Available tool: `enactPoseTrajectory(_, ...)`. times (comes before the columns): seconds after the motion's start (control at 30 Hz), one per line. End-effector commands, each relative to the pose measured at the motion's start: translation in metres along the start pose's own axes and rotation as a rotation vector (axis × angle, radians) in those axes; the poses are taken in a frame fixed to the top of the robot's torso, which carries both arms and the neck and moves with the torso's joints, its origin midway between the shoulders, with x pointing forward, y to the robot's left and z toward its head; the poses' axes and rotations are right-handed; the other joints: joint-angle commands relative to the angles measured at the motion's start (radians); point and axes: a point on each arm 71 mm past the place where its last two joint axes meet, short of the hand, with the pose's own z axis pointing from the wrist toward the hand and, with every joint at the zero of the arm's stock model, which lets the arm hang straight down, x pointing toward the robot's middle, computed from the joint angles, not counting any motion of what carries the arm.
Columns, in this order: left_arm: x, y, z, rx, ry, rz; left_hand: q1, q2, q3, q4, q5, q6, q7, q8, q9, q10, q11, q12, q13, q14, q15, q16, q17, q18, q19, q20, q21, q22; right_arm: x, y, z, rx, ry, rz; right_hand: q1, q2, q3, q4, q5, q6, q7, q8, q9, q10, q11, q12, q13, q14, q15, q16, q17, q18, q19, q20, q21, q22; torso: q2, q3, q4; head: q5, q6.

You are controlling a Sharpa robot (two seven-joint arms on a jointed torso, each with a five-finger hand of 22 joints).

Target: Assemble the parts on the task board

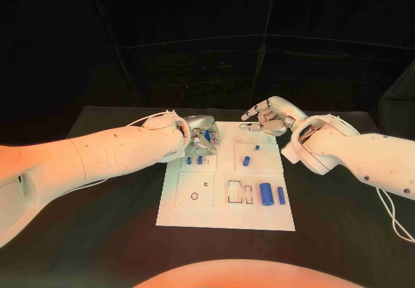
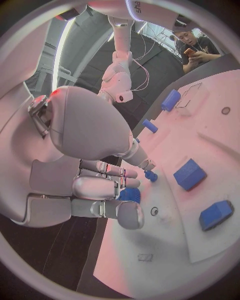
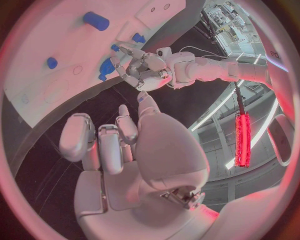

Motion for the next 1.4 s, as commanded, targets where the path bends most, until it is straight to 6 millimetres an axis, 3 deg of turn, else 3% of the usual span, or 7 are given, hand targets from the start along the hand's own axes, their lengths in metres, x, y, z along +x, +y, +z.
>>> enactPoseTrajectory(0.03,0.0032,0.0009,0.0008,-0.032,0.048,0.036,0.0,0.007,0.002,-0.006,0.002,0.008,-0.001,-0.005,-0.003,0.012,-0.002,-0.008,-0.005,0.019,-0.006,0.0,-0.003,-0.008,0.01,-0.001,0.008,0.004,0.0001,0.0018,0.0006,-0.011,0.005,0.002,0.0,0.007,-0.004,-0.002,-0.002,-0.007,-0.003,0.005,-0.001,-0.008,0.002,-0.006,-0.001,0.055,-0.005,-0.004,0.047,0.013,-0.009,0.0,-0.003,-0.001,-0.001,0.0011,0.0008,0.0,-0.002)
enactPoseTrajectory(0.9,0.0107,-0.0028,0.0054,-0.048,0.089,0.053,0.005,0.029,0.031,-0.017,0.002,0.048,-0.009,-0.025,-0.028,0.071,-0.013,-0.028,-0.042,0.022,-0.016,-0.005,-0.023,-0.013,0.027,-0.009,0.031,0.034,0.0017,0.0031,0.0018,-0.015,0.011,0.006,0.001,0.008,-0.004,-0.002,-0.001,-0.008,-0.002,0.005,-0.001,-0.008,0.002,-0.006,-0.001,0.055,-0.005,-0.004,0.046,0.013,-0.009,0.0,-0.004,-0.001,-0.001,0.0015,0.0024,-0.001,-0.004)
enactPoseTrajectory(1.4,0.0124,-0.0035,0.0058,-0.051,0.086,0.051,-0.005,0.009,0.033,-0.026,0.001,0.004,0.003,-0.074,-0.053,0.069,-0.005,-0.059,-0.068,0.022,-0.011,-0.009,-0.038,-0.017,0.034,-0.008,0.04,0.048,0.0021,0.0036,0.0021,-0.016,0.01,0.006,0.001,0.009,-0.005,-0.002,0.0,-0.008,-0.002,0.005,-0.001,-0.009,0.002,-0.007,-0.003,0.055,-0.005,-0.005,0.046,0.014,-0.01,0.0,-0.005,-0.003,-0.001,0.0008,0.0023,-0.002,-0.005)
